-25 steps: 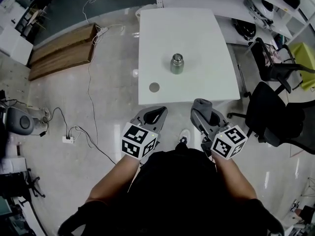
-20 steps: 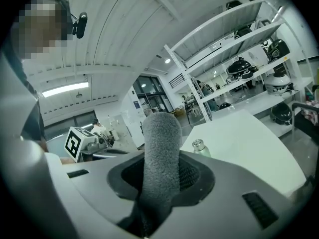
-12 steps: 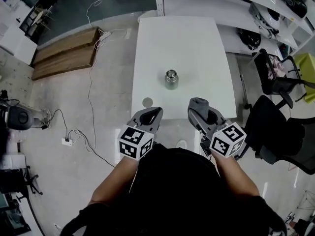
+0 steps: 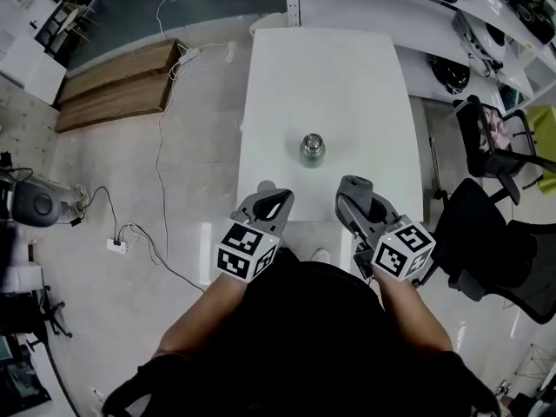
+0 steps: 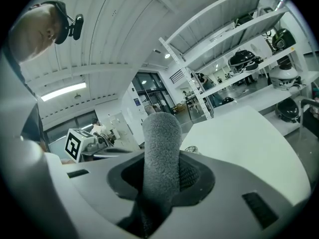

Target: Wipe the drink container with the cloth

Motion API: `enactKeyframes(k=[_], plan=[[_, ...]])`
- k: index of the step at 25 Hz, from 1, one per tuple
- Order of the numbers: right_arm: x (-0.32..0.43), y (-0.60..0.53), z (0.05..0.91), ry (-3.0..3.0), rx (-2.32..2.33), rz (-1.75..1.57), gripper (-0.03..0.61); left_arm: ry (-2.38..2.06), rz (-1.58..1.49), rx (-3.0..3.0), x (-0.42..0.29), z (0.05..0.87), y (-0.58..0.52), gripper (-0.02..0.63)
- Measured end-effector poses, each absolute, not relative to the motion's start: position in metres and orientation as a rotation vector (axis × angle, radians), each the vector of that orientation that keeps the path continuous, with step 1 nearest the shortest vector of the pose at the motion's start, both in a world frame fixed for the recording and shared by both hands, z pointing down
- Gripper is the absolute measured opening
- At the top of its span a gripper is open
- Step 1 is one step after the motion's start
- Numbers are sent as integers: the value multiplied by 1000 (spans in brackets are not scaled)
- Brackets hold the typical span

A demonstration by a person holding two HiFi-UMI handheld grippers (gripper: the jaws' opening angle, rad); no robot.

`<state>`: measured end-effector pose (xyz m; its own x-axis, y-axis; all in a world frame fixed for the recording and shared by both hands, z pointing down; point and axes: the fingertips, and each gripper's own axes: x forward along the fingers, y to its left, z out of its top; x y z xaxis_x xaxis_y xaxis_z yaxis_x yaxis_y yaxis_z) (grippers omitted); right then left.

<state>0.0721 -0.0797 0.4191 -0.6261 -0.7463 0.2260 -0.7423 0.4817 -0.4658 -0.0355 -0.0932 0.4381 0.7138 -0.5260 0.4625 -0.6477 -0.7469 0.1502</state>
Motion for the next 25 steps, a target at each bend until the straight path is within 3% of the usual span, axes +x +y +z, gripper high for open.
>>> enactKeyframes(k=[20, 23, 25], plan=[[58, -172, 423, 2486, -1684, -819, 98, -530, 785, 2842, -49, 473, -167, 23], [55, -185, 424, 2486, -1678, -817, 98, -482, 848, 2871, -46, 480, -171, 98], [54, -194, 428, 2502, -1665, -831, 98, -483, 875, 2892, -43, 482, -175, 112]])
